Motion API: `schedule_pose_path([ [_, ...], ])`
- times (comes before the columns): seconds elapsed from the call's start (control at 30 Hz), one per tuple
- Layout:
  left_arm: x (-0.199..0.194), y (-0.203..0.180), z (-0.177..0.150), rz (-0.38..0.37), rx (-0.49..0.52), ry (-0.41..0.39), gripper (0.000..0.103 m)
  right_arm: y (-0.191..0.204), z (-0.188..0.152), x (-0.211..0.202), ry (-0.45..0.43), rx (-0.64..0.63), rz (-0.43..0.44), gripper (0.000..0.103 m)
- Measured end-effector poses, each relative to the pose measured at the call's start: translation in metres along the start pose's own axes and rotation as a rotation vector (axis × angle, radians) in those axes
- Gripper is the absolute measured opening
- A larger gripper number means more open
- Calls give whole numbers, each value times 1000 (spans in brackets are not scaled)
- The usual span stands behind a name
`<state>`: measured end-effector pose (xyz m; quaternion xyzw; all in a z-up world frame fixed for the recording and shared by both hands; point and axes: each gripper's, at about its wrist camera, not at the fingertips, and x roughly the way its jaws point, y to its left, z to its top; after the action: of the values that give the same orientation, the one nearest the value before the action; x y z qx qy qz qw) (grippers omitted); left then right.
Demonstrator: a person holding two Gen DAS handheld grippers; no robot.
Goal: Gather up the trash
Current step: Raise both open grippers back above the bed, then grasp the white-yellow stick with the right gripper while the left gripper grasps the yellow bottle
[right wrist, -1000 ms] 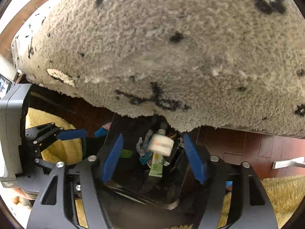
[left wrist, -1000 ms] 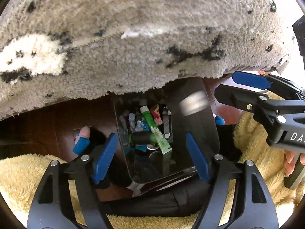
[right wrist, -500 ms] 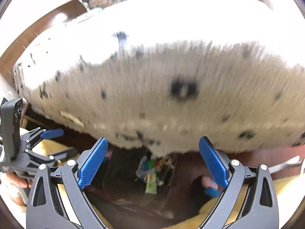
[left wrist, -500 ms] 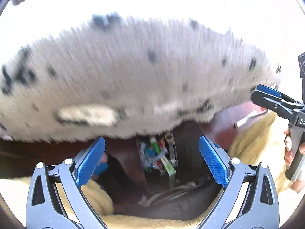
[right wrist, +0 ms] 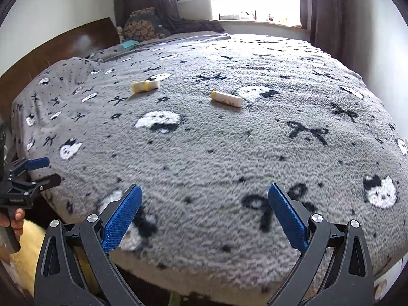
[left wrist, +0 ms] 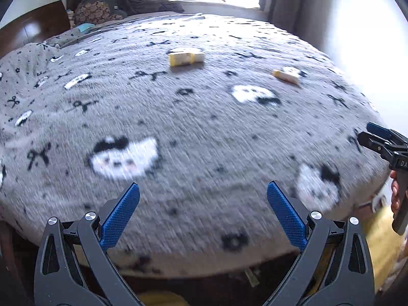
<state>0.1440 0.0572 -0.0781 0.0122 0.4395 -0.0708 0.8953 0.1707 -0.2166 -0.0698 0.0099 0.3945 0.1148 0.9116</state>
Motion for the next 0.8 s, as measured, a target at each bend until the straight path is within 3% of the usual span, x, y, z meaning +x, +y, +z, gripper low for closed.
schedule_pose_path([
  [0.07,12,6,26,26,5,11,95,-5,15,17,7,-2,-24,99],
  [0.2,41,17,59,-6,-31,33,95,-5,44,57,16,-18,-73,99],
  [0.37,77,22,95,91,-44,-20,95,-13,76,101,31,-19,-121,99],
  [0.53,109,31,136,150,-75,-58,95,-12,96,131,18,-46,-171,99],
  [0.8,150,31,181,167,-98,-50,95,-9,116,167,24,-90,-185,94],
])
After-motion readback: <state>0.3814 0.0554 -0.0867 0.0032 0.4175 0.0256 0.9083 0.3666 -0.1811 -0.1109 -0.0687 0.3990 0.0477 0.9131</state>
